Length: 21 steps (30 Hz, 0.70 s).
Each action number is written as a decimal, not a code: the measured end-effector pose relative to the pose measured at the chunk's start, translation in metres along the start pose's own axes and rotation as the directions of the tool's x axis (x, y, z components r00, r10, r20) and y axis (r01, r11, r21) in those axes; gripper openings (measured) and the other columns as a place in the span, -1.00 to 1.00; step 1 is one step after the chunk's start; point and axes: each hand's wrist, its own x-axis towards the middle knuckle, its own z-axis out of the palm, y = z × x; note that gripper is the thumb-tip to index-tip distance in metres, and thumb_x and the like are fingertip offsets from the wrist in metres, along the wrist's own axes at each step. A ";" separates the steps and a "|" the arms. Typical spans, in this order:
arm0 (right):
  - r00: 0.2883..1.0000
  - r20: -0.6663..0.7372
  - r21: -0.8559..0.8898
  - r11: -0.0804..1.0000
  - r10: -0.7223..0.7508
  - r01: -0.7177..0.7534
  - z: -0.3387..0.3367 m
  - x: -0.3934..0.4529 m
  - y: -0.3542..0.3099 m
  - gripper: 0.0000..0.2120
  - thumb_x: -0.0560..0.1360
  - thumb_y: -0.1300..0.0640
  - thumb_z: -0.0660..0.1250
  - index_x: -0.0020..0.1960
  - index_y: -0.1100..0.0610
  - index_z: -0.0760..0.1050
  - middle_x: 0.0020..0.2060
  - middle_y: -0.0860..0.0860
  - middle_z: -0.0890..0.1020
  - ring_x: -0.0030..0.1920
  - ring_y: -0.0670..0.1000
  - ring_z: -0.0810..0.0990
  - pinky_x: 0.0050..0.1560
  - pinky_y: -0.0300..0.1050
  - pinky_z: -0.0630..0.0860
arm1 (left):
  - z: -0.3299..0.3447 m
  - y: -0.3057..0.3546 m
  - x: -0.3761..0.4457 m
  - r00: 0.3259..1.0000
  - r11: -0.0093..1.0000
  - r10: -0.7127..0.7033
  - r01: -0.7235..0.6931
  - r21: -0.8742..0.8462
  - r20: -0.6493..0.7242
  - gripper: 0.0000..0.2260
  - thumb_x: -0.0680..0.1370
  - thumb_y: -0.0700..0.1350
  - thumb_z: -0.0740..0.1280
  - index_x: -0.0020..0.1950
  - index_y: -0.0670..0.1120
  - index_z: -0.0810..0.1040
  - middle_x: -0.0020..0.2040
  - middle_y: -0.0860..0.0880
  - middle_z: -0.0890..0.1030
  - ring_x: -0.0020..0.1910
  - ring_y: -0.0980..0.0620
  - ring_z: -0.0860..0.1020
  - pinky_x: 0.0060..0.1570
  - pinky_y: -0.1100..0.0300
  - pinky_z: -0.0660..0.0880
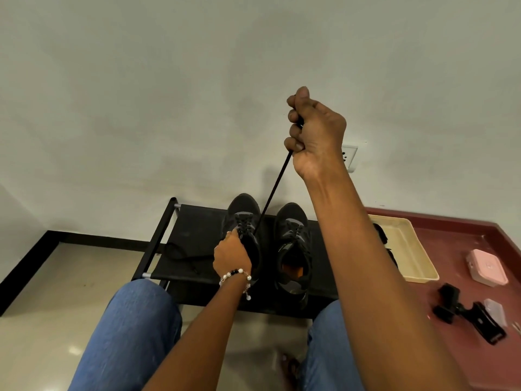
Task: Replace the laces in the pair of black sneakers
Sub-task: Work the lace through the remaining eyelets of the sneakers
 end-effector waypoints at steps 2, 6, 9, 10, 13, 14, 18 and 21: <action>1.000 0.000 0.011 1.000 0.008 -0.008 -0.003 0.000 0.001 -0.78 0.53 0.05 0.40 -0.14 0.22 0.61 -0.43 0.00 0.50 -0.52 -0.09 0.20 -0.55 -0.25 0.11 | -0.001 -0.001 0.002 1.000 1.000 -0.006 0.006 0.001 0.014 -0.65 0.65 -0.17 0.16 0.41 0.04 0.42 0.11 -0.15 0.57 0.10 -0.17 0.55 -0.02 -0.01 0.54; 1.000 -0.027 0.018 1.000 -0.015 0.016 -0.007 0.004 -0.002 -0.77 0.54 0.06 0.40 -0.15 0.22 0.60 -0.43 0.01 0.48 -0.53 -0.09 0.20 -0.56 -0.26 0.12 | 0.000 0.000 0.005 0.999 1.000 -0.010 0.009 0.027 0.035 -0.68 0.66 -0.14 0.15 0.39 0.03 0.45 0.13 -0.17 0.56 0.10 -0.18 0.55 -0.01 -0.01 0.54; 0.997 -0.030 0.027 0.997 -0.067 0.068 -0.011 0.004 0.000 -0.77 0.55 0.06 0.39 -0.13 0.24 0.59 -0.43 0.00 0.48 -0.52 -0.08 0.21 -0.57 -0.25 0.13 | -0.003 -0.001 0.005 0.999 1.000 -0.017 0.017 0.019 0.044 -0.70 0.66 -0.13 0.15 0.38 0.00 0.46 0.15 -0.18 0.55 0.11 -0.20 0.55 0.01 0.00 0.53; 0.996 -0.034 -0.006 0.996 -0.084 0.084 -0.015 0.005 0.002 -0.76 0.55 0.06 0.38 -0.13 0.24 0.59 -0.43 0.00 0.48 -0.52 -0.08 0.22 -0.56 -0.24 0.14 | -0.004 0.000 0.005 0.999 1.000 -0.017 0.016 0.020 0.048 -0.70 0.66 -0.12 0.15 0.37 0.00 0.47 0.15 -0.18 0.55 0.11 -0.20 0.55 0.01 0.00 0.52; 0.997 -0.019 -0.283 0.957 -0.080 0.071 -0.032 0.006 0.013 -0.76 0.55 0.04 0.37 -0.15 0.22 0.60 -0.41 0.01 0.51 -0.51 -0.08 0.30 -0.54 -0.22 0.23 | -0.007 -0.003 0.008 0.996 1.000 -0.013 0.010 0.029 0.089 -0.70 0.64 -0.11 0.21 0.37 0.02 0.47 0.16 -0.17 0.54 0.12 -0.20 0.54 0.02 -0.01 0.52; 0.999 0.011 -0.388 0.921 -0.032 0.034 -0.040 0.005 0.022 -0.76 0.55 0.05 0.37 -0.15 0.22 0.60 -0.40 0.03 0.54 -0.51 -0.08 0.35 -0.52 -0.22 0.29 | -0.008 -0.003 0.010 0.994 1.000 -0.002 -0.002 0.028 0.109 -0.68 0.63 -0.10 0.24 0.38 0.05 0.47 0.16 -0.17 0.54 0.12 -0.20 0.54 0.03 -0.01 0.52; 0.936 0.111 -0.748 0.649 0.333 -0.142 -0.061 -0.010 0.077 -0.68 0.55 0.03 0.37 -0.18 0.29 0.55 -0.33 0.14 0.62 -0.42 0.04 0.56 -0.36 -0.10 0.54 | -0.018 -0.013 0.024 0.972 0.997 0.066 -0.070 0.011 0.226 -0.63 0.54 -0.02 0.38 0.35 0.07 0.49 0.18 -0.16 0.56 0.12 -0.21 0.55 0.05 -0.03 0.53; 0.908 0.060 -0.997 0.069 0.415 0.034 -0.069 -0.016 0.115 -0.68 0.54 -0.05 0.37 -0.12 0.22 0.46 -0.19 0.11 0.58 -0.15 0.14 0.62 -0.13 0.00 0.55 | -0.028 -0.021 0.041 0.925 0.989 0.144 -0.146 -0.022 0.352 -0.55 0.47 0.07 0.45 0.34 0.03 0.51 0.19 -0.10 0.59 0.11 -0.15 0.59 0.11 -0.03 0.55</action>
